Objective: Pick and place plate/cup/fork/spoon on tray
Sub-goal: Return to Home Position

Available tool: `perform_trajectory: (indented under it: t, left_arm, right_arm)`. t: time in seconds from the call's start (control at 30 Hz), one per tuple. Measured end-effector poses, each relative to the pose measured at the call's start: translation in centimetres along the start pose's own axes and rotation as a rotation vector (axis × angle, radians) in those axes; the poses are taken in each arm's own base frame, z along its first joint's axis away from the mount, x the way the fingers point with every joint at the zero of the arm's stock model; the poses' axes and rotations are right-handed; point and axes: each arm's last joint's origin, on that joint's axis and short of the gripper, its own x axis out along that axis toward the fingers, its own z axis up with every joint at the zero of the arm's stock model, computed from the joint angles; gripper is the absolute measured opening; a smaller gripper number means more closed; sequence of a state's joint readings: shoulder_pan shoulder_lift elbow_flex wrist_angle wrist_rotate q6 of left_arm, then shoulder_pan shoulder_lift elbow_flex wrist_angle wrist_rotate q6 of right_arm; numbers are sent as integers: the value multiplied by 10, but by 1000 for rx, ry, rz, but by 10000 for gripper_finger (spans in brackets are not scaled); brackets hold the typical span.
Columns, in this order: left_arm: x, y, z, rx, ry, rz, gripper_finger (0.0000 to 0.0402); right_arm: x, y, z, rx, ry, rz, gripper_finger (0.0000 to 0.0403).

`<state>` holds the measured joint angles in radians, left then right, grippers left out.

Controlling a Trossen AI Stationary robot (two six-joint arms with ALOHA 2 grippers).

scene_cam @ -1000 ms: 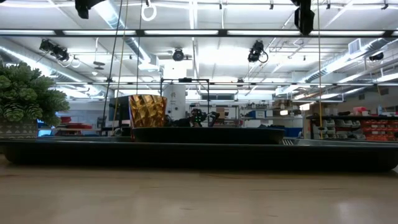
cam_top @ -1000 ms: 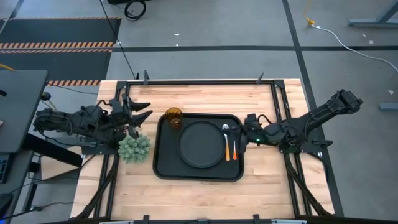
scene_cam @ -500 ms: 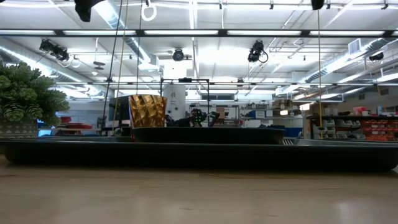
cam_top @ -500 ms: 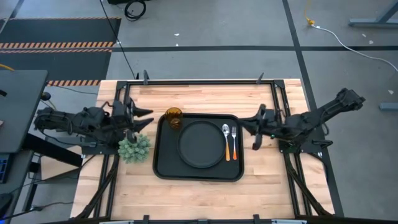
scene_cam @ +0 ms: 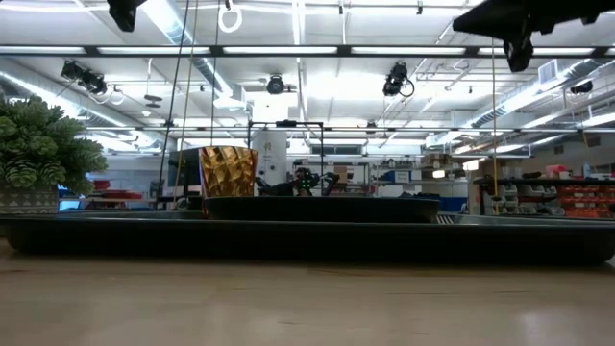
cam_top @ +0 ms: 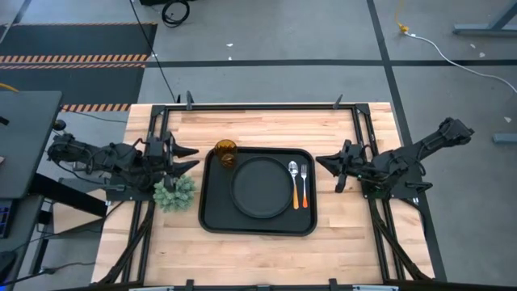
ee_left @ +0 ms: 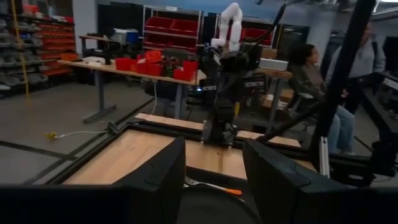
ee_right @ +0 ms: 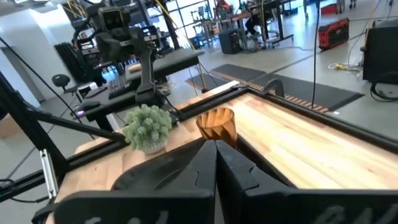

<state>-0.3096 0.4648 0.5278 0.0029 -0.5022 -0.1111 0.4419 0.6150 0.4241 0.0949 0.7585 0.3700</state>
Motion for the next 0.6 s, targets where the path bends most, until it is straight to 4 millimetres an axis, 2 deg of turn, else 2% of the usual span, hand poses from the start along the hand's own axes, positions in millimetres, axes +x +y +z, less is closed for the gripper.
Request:
perform_trajectory:
  t: [0.13, 0.33, 0.5, 0.6]
  left_arm:
    - [0, -2, 0, 12, 4, -30, 167]
    - [4, -5, -4, 79, 30, -75, 167]
    - [20, -7, -11, 108, 76, -50, 167]
    - [31, -4, -11, 124, 54, -10, 167]
  right_arm:
    - [-1, -4, -7, 5, -21, 8, 9]
    - [-6, -4, -1, -16, -65, 31, 9]
    - [-12, -8, 6, -64, -102, 40, 10]
    - [-16, -11, 9, -178, -118, 36, 10]
